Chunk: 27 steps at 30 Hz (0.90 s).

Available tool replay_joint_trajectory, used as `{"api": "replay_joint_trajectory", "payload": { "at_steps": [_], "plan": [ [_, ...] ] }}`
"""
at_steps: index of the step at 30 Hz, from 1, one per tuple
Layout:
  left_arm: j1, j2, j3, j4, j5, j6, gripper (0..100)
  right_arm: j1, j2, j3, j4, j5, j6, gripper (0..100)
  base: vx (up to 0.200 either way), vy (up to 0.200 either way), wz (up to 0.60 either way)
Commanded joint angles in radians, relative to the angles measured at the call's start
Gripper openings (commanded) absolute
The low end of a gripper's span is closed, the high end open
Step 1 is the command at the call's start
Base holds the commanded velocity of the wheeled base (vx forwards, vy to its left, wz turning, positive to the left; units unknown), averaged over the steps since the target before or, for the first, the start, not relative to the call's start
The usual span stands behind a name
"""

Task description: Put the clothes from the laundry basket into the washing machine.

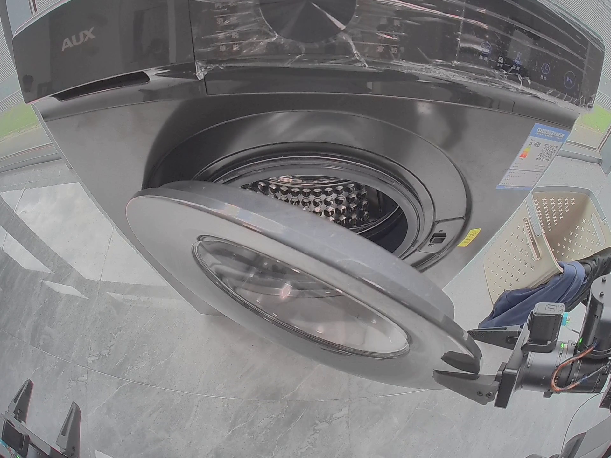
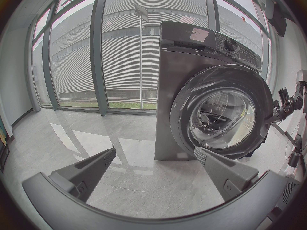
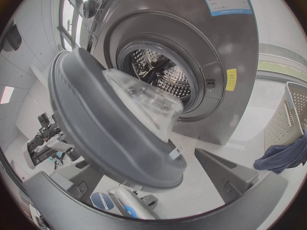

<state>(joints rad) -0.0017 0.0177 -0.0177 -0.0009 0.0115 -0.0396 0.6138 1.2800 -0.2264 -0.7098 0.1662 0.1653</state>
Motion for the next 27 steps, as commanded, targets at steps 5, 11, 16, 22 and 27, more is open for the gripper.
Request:
{"api": "replay_joint_trajectory", "payload": {
  "at_steps": [5, 11, 16, 22, 27],
  "plan": [
    [0.000, -0.016, 0.016, -0.001, 0.001, 0.000, 100, -0.013, 0.039, -0.039, -0.017, -0.001, 0.003, 100, -0.080, 0.000, 0.00],
    [0.000, -0.016, 0.016, -0.001, 0.001, 0.000, 100, 0.017, 0.068, -0.014, -0.042, 0.001, 0.005, 100, -0.033, 0.000, 0.00],
    [0.000, -0.016, 0.016, -0.001, 0.001, 0.000, 100, 0.053, 0.055, 0.047, -0.045, 0.001, 0.002, 100, 0.000, 0.000, 0.00],
    [0.000, -0.016, 0.016, -0.001, 0.001, -0.002, 100, 0.038, 0.019, 0.110, -0.030, -0.001, -0.010, 100, 0.000, 0.000, 0.00],
    [0.000, -0.016, 0.016, -0.001, 0.001, -0.002, 100, -0.016, 0.033, 0.180, -0.028, -0.022, -0.040, 100, 0.000, 0.000, 0.00]
  ]
}}
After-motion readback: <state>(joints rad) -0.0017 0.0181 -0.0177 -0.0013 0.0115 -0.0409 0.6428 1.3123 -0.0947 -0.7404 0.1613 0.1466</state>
